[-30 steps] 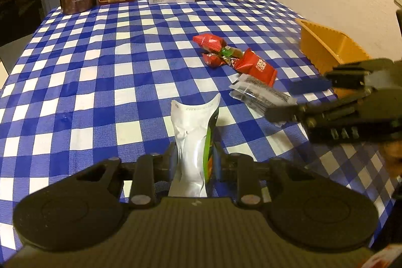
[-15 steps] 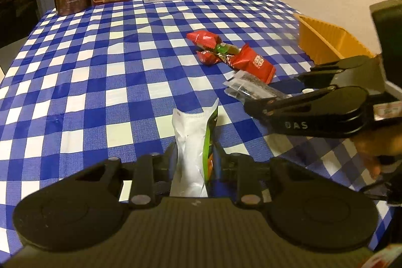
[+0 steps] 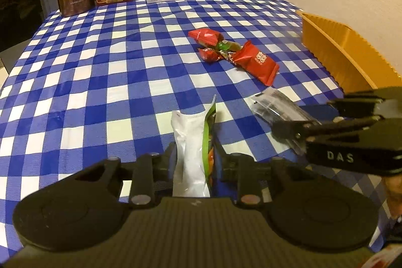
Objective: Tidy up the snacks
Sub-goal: 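Grasp the clear seaweed snack packet with the right gripper while the left holds the pouch, then carry the seaweed packet and white pouch over the orange tray with both grippers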
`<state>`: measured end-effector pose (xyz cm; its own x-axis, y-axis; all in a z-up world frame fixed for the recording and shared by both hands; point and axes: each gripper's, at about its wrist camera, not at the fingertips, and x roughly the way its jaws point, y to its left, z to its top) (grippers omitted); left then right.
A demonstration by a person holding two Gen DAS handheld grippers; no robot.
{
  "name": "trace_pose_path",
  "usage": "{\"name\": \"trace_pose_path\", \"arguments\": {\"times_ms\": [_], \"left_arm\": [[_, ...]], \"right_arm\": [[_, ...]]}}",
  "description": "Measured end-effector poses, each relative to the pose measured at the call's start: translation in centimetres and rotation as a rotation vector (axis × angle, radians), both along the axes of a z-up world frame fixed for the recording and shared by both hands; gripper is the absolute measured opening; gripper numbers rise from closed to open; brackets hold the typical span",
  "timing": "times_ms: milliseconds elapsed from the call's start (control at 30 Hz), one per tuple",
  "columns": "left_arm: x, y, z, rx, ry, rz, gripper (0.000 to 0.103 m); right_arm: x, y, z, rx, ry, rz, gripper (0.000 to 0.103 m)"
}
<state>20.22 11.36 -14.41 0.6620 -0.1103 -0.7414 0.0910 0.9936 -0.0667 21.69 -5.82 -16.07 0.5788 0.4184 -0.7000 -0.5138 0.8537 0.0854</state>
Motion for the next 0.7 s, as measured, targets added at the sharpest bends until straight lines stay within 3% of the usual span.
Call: {"name": "trace_pose_path", "arguments": {"times_ms": [267,700], "left_arm": [[-1.3,-1.4,1.4,-0.033,-0.015,0.013,0.026],[-6.7,-5.4,5.2,-0.128,-0.042,0.050,0.026]], "right_arm": [[-2.8,-1.7,1.6,0.031,0.000,-0.066,0.038],[-8.4,-5.5,6.2,0.076,-0.049,-0.136,0.038]]}}
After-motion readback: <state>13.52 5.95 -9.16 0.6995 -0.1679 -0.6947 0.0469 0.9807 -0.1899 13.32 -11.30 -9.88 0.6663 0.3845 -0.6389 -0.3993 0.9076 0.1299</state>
